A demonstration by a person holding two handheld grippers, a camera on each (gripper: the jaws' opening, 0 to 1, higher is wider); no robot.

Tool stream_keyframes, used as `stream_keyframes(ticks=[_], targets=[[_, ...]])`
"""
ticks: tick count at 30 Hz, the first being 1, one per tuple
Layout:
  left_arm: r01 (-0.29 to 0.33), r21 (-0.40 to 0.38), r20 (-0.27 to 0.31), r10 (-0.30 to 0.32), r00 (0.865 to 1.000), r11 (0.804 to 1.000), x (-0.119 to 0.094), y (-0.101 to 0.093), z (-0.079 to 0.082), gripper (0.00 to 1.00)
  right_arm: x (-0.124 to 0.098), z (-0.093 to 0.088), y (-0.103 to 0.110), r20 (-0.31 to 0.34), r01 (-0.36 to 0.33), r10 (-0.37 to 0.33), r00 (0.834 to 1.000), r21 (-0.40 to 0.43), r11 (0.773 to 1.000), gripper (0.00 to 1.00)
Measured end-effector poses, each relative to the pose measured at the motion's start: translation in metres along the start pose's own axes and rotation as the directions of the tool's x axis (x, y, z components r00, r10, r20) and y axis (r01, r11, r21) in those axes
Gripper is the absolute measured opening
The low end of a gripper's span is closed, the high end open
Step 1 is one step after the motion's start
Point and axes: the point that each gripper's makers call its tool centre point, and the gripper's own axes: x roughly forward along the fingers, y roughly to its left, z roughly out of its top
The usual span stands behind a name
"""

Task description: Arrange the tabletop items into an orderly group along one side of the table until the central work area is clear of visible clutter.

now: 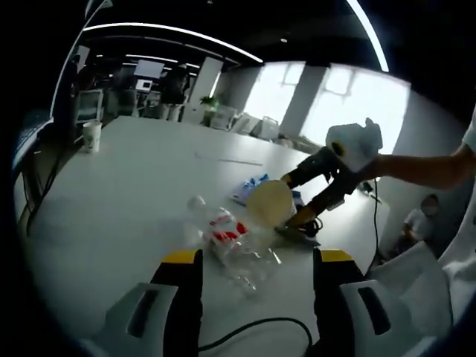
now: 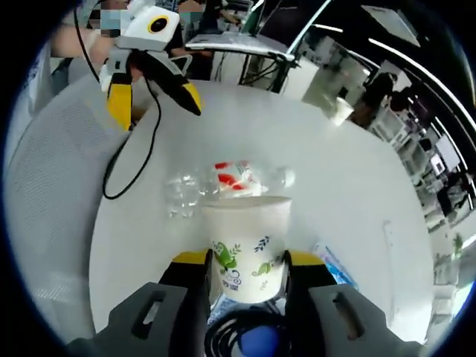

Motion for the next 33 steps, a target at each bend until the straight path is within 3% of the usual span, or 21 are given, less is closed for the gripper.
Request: stream_keyframes(ticks=[8,12,21,27,33], targets=[[0.036,0.009,0.025,-0.036,0.999,0.999,0.016,-0.005,0.018,0.54,-0.01,0.008,-0.004,0.111,0.022,-0.039,0.993,0.148,0.989,0.35],[0.066,-0.013,0.029,-0.066,0.997,0.998,0.03,-0.008,0.024,0.49,-0.013,0.017,-0.002,0.189,0.003,-0.046,0.981,0.22,0.975,0.35],[0.111,0.003,0.03,-0.111,0.993,0.994,0.056,-0.018,0.034,0.53,-0.016,0.022,0.001,0.213,0.001,-0.052,0.976,0.233,0.972,0.35],[0.135,-0.026,0.051,-0.133,0.99,0.991,0.064,-0.022,0.04,0.51,-0.021,0.038,0.004,0.284,-0.024,-0.05,0.957,0.251,0.968,0.35],[0.147,-0.03,0.054,-0.145,0.988,0.989,0.067,-0.026,0.041,0.49,-0.019,0.039,0.008,0.291,-0.034,-0.041,0.956,0.25,0.968,0.35]])
